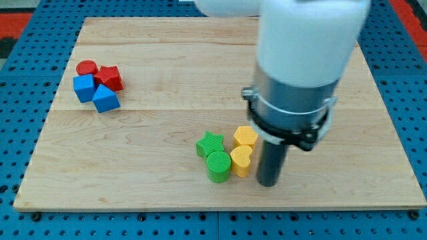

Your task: Push the yellow hexagon into the green star

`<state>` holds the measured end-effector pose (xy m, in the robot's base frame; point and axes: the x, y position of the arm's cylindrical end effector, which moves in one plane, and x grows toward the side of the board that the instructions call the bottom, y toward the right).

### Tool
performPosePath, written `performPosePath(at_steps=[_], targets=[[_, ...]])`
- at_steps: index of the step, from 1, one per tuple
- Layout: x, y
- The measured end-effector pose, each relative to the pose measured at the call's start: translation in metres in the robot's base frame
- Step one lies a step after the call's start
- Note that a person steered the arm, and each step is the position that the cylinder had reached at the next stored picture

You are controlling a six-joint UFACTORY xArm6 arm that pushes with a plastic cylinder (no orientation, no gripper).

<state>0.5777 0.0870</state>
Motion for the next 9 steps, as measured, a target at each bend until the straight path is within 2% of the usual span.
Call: performPosePath(at_steps=[1, 6, 7, 9], targets=[[-0.014, 0.023], [-0.030, 0.001], [-0.054, 0.028], [-0.066, -0.008]])
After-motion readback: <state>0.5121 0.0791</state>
